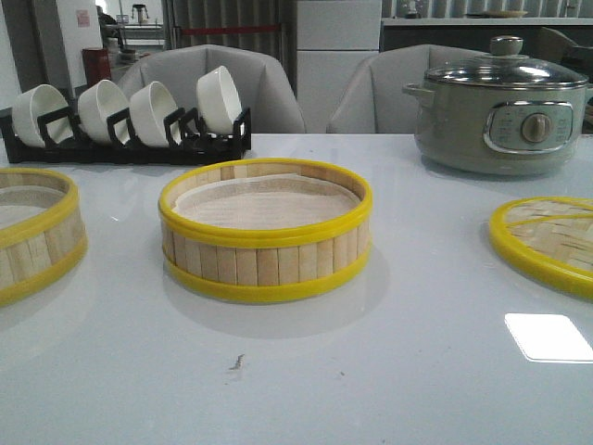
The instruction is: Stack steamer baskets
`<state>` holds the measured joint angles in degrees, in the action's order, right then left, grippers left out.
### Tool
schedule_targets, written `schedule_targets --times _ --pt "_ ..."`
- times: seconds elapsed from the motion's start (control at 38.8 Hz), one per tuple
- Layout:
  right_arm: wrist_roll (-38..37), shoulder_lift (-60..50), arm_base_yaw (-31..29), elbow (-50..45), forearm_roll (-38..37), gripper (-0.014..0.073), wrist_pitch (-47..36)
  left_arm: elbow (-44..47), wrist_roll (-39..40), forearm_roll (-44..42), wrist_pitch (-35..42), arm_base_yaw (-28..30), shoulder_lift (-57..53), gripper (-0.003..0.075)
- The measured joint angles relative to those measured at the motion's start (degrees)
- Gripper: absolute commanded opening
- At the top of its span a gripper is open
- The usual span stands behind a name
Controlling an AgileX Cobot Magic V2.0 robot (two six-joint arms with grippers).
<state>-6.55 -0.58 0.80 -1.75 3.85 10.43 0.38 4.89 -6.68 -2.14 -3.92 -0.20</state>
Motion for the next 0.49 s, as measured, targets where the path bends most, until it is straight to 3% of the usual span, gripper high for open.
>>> schedule_targets --times 0.36,0.49 --pt "0.0 0.0 0.0 0.0 0.0 0.0054 0.0 -0.1 0.0 1.2 -3.2 0.0 0.3 0.0085" --pt "0.0 0.0 0.0 0.0 0.0 0.0054 0.0 -3.7 0.0 3.1 -5.9 0.0 6.7 0.0085"
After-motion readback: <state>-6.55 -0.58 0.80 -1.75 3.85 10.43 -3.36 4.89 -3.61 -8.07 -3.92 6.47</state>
